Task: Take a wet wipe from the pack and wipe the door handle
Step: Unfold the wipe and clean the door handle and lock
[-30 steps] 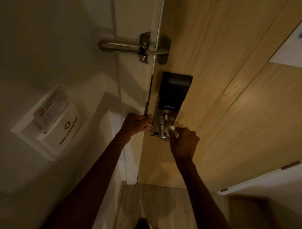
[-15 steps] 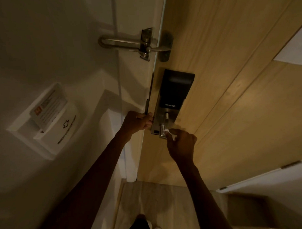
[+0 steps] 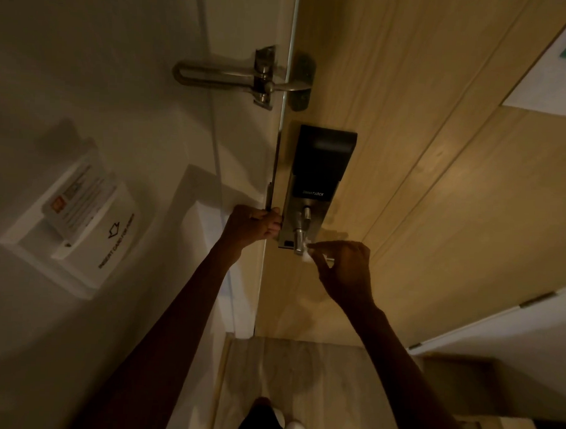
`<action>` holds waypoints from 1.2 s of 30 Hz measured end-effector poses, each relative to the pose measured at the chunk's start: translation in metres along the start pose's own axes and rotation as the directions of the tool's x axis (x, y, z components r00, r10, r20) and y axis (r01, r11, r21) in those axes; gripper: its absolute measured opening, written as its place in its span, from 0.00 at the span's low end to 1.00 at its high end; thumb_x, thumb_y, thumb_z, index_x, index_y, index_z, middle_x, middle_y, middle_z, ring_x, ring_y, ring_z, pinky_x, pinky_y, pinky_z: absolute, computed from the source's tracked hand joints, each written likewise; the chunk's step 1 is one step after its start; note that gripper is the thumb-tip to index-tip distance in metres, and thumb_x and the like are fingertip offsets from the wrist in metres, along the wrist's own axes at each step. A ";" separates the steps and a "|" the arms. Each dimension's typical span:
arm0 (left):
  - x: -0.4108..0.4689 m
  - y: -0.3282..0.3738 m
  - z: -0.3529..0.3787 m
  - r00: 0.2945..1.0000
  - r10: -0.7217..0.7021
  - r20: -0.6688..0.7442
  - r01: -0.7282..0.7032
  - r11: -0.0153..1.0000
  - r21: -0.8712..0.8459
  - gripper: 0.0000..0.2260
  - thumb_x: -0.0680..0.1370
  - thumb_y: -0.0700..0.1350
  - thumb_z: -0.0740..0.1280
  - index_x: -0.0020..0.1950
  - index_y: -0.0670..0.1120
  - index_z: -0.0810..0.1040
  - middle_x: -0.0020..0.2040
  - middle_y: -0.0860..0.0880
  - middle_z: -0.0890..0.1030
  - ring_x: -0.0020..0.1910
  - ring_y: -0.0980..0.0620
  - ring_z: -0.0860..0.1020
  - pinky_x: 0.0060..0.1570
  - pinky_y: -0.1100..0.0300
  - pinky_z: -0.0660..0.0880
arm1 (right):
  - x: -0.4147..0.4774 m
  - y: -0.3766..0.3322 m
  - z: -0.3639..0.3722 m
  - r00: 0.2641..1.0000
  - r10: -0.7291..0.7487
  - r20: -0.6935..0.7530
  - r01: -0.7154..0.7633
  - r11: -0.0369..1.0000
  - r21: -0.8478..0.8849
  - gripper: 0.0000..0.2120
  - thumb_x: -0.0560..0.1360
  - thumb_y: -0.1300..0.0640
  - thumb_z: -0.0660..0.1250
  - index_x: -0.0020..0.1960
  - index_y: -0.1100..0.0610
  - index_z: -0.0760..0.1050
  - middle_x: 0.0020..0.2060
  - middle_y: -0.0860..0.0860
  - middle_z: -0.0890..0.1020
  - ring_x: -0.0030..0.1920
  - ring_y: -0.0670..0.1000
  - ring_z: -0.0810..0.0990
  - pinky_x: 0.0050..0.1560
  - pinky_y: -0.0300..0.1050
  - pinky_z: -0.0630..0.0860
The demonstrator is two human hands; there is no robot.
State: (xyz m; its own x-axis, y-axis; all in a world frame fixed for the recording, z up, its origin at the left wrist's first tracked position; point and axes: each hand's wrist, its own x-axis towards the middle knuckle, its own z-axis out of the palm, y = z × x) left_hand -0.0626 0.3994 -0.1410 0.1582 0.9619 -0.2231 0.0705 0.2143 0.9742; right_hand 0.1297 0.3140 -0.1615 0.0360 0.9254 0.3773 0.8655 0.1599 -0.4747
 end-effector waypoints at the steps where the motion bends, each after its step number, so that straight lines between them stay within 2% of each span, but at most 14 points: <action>1: 0.000 0.000 0.000 1.000 -0.003 -0.004 0.003 1.000 -0.001 0.13 0.78 0.47 0.68 0.55 0.38 0.81 0.48 0.41 0.85 0.46 0.50 0.84 0.45 0.62 0.81 | 0.003 0.008 -0.003 1.000 0.011 0.006 -0.011 1.000 -0.010 0.14 0.78 0.42 0.62 0.47 0.47 0.83 0.42 0.42 0.86 0.43 0.42 0.82 0.59 0.56 0.72; 3: -0.001 0.001 0.000 1.000 -0.004 -0.016 0.004 1.000 -0.001 0.14 0.78 0.47 0.68 0.55 0.37 0.82 0.47 0.42 0.85 0.43 0.53 0.84 0.38 0.66 0.79 | 0.009 0.022 -0.008 0.999 0.032 0.022 -0.032 0.999 -0.027 0.14 0.76 0.42 0.62 0.44 0.47 0.83 0.39 0.42 0.86 0.39 0.43 0.82 0.54 0.56 0.75; 6: -0.001 0.001 0.001 1.000 0.001 -0.013 -0.001 1.000 0.008 0.13 0.78 0.48 0.68 0.54 0.39 0.82 0.46 0.42 0.85 0.42 0.53 0.84 0.37 0.67 0.79 | 0.016 0.013 0.001 0.997 0.006 0.073 -0.006 1.000 -0.006 0.15 0.77 0.41 0.61 0.43 0.48 0.83 0.39 0.43 0.86 0.38 0.44 0.82 0.53 0.56 0.75; 10: -0.001 0.003 0.001 1.000 -0.018 0.017 0.019 1.000 -0.015 0.08 0.78 0.47 0.67 0.47 0.44 0.82 0.44 0.42 0.84 0.41 0.51 0.81 0.38 0.65 0.76 | 0.012 -0.003 0.008 0.995 -0.011 0.095 0.018 0.998 -0.068 0.18 0.78 0.40 0.59 0.48 0.48 0.83 0.45 0.43 0.86 0.45 0.45 0.82 0.61 0.55 0.68; 13: -0.002 0.004 0.001 0.999 -0.025 0.021 0.025 0.999 -0.020 0.10 0.78 0.46 0.67 0.49 0.40 0.82 0.41 0.44 0.82 0.39 0.52 0.80 0.35 0.67 0.75 | 0.011 0.017 -0.020 0.993 -0.022 0.119 0.042 0.984 -0.173 0.14 0.77 0.41 0.64 0.49 0.47 0.83 0.44 0.45 0.86 0.46 0.49 0.81 0.59 0.51 0.63; 16: -0.003 0.005 0.002 0.999 -0.025 0.037 0.026 0.999 -0.027 0.13 0.79 0.45 0.67 0.52 0.34 0.80 0.38 0.45 0.78 0.31 0.56 0.75 0.28 0.70 0.69 | 0.014 0.026 -0.032 0.991 0.009 0.135 0.013 0.987 -0.161 0.09 0.73 0.44 0.69 0.48 0.48 0.84 0.44 0.46 0.86 0.45 0.50 0.83 0.57 0.52 0.68; 19: -0.003 0.005 0.001 0.999 -0.032 0.035 0.032 0.999 -0.007 0.16 0.79 0.44 0.66 0.55 0.30 0.78 0.40 0.41 0.78 0.28 0.57 0.74 0.27 0.71 0.68 | 0.012 0.001 -0.004 0.994 -0.036 0.108 0.040 0.998 -0.039 0.12 0.76 0.44 0.67 0.45 0.50 0.84 0.39 0.48 0.86 0.39 0.49 0.83 0.54 0.53 0.74; 22: -0.005 0.007 0.001 0.999 -0.035 0.036 0.035 0.999 -0.006 0.15 0.79 0.44 0.66 0.54 0.31 0.78 0.42 0.39 0.77 0.30 0.56 0.72 0.27 0.70 0.67 | 0.005 -0.013 0.014 0.998 -0.038 0.058 0.038 0.999 -0.007 0.12 0.78 0.46 0.65 0.44 0.50 0.83 0.35 0.47 0.85 0.35 0.45 0.81 0.57 0.54 0.73; 24: -0.009 0.013 0.003 0.996 -0.055 0.074 0.057 0.998 -0.029 0.10 0.80 0.42 0.64 0.49 0.36 0.79 0.41 0.41 0.75 0.33 0.55 0.71 0.30 0.69 0.66 | 0.004 -0.001 0.002 0.997 -0.051 0.054 0.054 0.997 -0.057 0.10 0.79 0.47 0.65 0.46 0.49 0.83 0.35 0.46 0.84 0.37 0.46 0.79 0.59 0.50 0.67; 27: -0.010 0.016 0.004 0.992 -0.058 0.111 0.063 0.997 -0.048 0.08 0.81 0.41 0.62 0.43 0.44 0.76 0.39 0.44 0.73 0.36 0.54 0.70 0.35 0.66 0.64 | 0.005 0.024 -0.030 0.987 -0.091 0.131 0.112 0.981 -0.160 0.11 0.79 0.46 0.63 0.44 0.48 0.82 0.33 0.41 0.78 0.37 0.46 0.76 0.53 0.48 0.63; 31: -0.006 0.008 0.002 0.998 -0.032 0.063 0.033 0.999 -0.026 0.07 0.79 0.43 0.66 0.45 0.42 0.80 0.41 0.41 0.75 0.37 0.52 0.72 0.34 0.64 0.64 | 0.009 0.042 -0.044 0.982 -0.096 0.164 0.120 0.983 -0.141 0.12 0.78 0.47 0.63 0.44 0.50 0.82 0.38 0.47 0.84 0.41 0.50 0.80 0.49 0.46 0.64; 34: 0.000 0.004 0.000 0.998 -0.028 0.057 0.028 1.000 -0.007 0.08 0.79 0.45 0.67 0.44 0.41 0.81 0.35 0.47 0.77 0.31 0.55 0.72 0.29 0.66 0.63 | 0.010 0.022 -0.022 0.976 -0.144 0.164 0.160 0.983 -0.093 0.13 0.80 0.46 0.61 0.47 0.50 0.82 0.38 0.46 0.82 0.42 0.49 0.80 0.52 0.47 0.66; 36: 0.001 0.003 0.000 0.995 -0.034 0.097 0.036 0.999 -0.012 0.10 0.79 0.45 0.66 0.43 0.40 0.80 0.28 0.54 0.75 0.25 0.59 0.70 0.25 0.69 0.62 | 0.008 0.013 -0.007 0.970 -0.156 0.185 0.174 0.981 -0.088 0.13 0.81 0.46 0.60 0.51 0.50 0.81 0.40 0.47 0.83 0.44 0.50 0.79 0.52 0.45 0.63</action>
State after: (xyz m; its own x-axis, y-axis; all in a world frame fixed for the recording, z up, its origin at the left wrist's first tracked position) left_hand -0.0623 0.4011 -0.1380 0.2501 0.9330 -0.2587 0.0641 0.2506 0.9660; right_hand 0.1442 0.3207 -0.1594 -0.1924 0.9365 0.2932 0.8992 0.2879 -0.3296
